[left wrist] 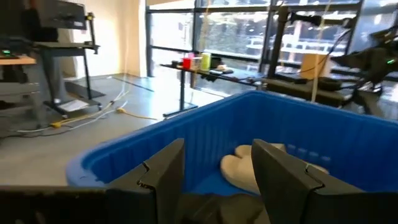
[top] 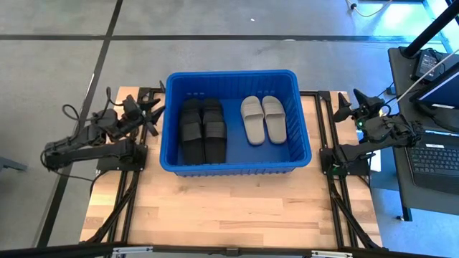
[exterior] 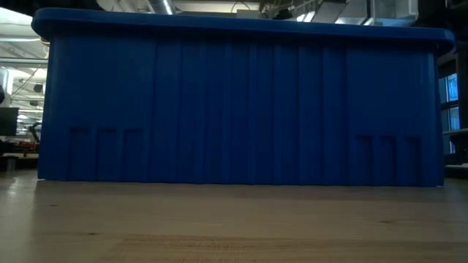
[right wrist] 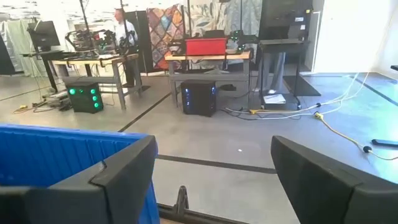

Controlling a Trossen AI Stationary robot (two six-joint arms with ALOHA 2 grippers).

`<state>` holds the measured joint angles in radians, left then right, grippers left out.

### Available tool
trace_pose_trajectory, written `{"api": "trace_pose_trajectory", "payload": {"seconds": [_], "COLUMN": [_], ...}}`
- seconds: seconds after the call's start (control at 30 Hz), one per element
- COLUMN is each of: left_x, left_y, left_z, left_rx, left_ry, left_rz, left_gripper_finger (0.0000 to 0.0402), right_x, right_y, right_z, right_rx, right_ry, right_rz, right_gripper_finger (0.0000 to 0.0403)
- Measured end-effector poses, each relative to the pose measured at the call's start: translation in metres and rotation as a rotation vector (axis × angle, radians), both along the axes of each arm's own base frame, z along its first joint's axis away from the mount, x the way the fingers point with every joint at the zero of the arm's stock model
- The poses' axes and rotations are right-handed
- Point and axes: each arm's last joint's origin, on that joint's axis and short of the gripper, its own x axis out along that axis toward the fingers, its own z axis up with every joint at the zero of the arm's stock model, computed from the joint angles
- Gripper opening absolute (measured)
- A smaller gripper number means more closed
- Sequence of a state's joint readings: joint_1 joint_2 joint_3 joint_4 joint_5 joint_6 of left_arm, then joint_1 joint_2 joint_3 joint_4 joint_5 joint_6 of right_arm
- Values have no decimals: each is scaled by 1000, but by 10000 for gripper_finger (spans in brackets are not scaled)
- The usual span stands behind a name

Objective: Pick and place slides into bin
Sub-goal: Return to Home Position

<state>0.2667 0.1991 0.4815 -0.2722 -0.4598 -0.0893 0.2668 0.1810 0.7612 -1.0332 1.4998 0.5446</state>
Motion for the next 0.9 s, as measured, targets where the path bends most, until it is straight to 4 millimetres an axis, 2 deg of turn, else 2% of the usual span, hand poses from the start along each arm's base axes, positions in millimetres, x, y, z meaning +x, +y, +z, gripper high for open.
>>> {"api": "trace_pose_trajectory", "payload": {"seconds": [0.17, 0.43, 0.57, 0.73, 0.9], "left_x": [-1, -3, -3, -3, -3], "left_y": [4, 7, 7, 7, 7], "left_z": [-3, -2, -2, -2, -2], "left_rx": [13, 32, 32, 32, 33], "left_ry": [24, 37, 37, 38, 38], "left_rz": [72, 121, 113, 112, 111], "left_gripper_finger": [181, 181, 181, 181, 181], "right_x": [6, 40, 52, 65, 72], "right_y": [2, 11, 14, 17, 15], "right_z": [-6, -52, -65, -61, -37], "right_rx": [6, -1, 5, 0, -164], "right_ry": [-40, -47, -62, -14, -15], "right_rz": [-15, -34, -25, 94, 277], "right_gripper_finger": [320, 320, 320, 320, 320]}}
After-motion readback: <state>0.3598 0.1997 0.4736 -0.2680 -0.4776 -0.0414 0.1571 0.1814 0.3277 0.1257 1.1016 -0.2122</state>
